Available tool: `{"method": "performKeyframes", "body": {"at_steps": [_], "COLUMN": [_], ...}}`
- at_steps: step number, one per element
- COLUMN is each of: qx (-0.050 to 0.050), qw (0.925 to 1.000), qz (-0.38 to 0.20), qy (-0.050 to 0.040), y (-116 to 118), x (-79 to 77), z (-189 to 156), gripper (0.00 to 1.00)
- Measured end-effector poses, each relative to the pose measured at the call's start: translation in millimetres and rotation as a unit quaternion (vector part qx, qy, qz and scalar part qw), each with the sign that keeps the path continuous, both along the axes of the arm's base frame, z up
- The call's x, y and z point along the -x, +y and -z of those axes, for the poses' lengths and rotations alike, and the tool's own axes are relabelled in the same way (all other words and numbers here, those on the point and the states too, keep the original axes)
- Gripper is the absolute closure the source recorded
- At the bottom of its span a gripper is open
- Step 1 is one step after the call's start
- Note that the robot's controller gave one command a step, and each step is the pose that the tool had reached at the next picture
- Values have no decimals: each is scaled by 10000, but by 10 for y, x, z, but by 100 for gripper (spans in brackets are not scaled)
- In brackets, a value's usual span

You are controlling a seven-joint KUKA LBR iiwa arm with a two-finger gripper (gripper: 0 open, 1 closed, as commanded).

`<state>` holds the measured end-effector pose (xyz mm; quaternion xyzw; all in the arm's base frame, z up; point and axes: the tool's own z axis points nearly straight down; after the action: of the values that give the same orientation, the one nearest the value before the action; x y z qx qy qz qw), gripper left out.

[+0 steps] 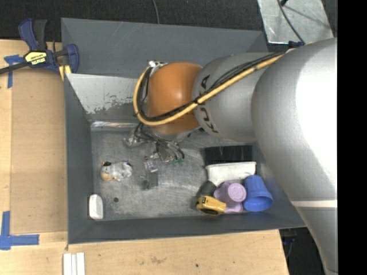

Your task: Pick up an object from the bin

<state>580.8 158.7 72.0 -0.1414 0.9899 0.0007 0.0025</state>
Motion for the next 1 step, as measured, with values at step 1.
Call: {"method": "performKeyframes", "body": {"at_steps": [1], "qx": [-1], "qw": [10000], "qz": [2], "qy": [0], "y": [0], "x": [0], "z": [0], "gripper": [0]}}
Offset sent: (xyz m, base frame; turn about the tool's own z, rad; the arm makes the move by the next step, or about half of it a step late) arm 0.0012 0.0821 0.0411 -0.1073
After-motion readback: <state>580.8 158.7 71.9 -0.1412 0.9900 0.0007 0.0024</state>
